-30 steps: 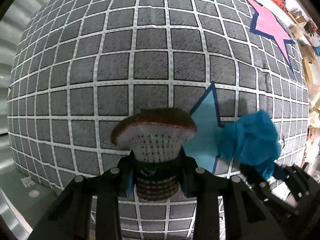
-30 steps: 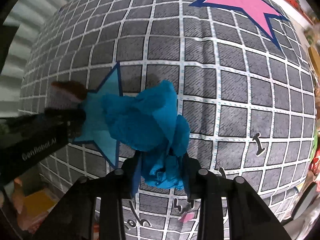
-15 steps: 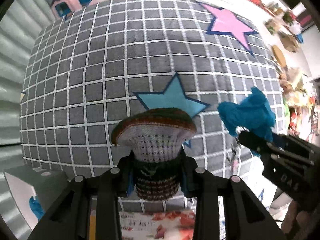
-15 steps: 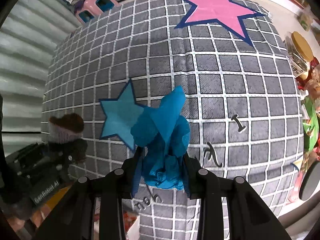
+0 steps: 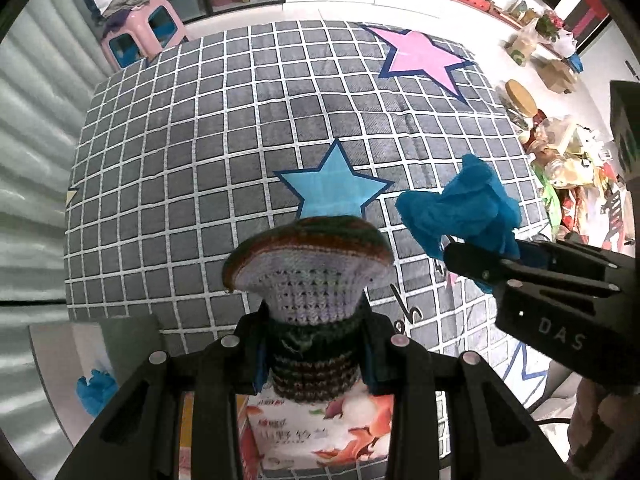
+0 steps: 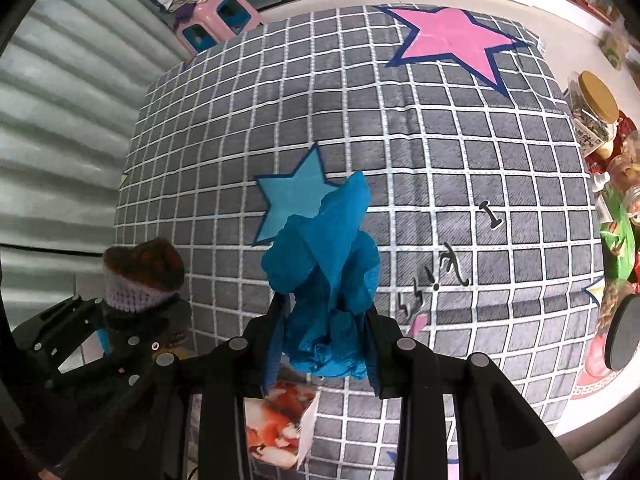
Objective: Organize soft objects
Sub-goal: 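Lift the knit cupcake and blue tissue and carry both over the white box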
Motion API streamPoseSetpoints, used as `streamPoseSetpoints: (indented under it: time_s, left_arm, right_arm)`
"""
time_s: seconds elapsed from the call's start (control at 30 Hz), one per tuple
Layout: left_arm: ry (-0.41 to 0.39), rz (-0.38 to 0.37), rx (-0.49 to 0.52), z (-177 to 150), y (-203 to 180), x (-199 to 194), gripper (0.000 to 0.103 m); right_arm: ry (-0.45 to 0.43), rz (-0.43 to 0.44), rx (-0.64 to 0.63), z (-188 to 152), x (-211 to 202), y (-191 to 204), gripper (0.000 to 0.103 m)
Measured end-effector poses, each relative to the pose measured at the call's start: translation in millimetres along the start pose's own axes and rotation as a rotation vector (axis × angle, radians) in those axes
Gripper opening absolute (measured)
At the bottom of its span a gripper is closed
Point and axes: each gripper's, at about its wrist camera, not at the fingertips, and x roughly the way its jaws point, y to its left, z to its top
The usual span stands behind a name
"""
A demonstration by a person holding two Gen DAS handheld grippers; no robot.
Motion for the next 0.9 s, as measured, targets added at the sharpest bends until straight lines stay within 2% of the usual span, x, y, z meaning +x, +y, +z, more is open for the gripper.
streamPoseSetpoints:
  time_s: [0.9]
  left_arm:
    - [-0.129, -0.007, -0.046, -75, 64, -81, 0.038]
  right_arm:
    - [-0.087, -0.002, -0.106, -61, -54, 127, 0.035]
